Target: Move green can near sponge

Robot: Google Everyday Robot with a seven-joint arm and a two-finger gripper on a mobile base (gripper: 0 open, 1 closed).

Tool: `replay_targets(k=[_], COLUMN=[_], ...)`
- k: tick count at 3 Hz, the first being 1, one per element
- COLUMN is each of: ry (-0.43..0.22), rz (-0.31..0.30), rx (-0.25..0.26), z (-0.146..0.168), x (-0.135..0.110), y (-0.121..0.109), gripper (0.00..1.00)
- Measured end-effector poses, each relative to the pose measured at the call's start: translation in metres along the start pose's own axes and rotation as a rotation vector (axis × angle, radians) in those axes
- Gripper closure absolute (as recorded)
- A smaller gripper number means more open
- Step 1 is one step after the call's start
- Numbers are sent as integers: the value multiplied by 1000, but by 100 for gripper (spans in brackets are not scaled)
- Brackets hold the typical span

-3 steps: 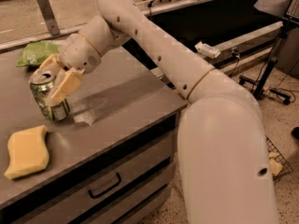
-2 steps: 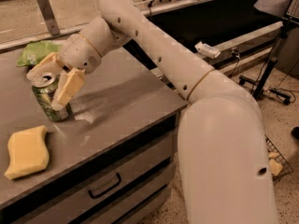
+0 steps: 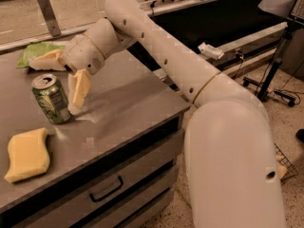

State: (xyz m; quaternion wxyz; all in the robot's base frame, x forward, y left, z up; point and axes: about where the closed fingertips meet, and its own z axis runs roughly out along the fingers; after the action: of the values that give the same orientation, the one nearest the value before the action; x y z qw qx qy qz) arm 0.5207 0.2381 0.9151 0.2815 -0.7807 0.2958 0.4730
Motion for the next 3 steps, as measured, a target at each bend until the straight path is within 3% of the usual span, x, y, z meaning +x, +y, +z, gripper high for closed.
replay_targets(k=[1, 3], ry=[11, 94], rz=[-26, -65], rx=[42, 160], z=[-10, -54], x=[-1, 4], y=[0, -1], gripper=[0, 0])
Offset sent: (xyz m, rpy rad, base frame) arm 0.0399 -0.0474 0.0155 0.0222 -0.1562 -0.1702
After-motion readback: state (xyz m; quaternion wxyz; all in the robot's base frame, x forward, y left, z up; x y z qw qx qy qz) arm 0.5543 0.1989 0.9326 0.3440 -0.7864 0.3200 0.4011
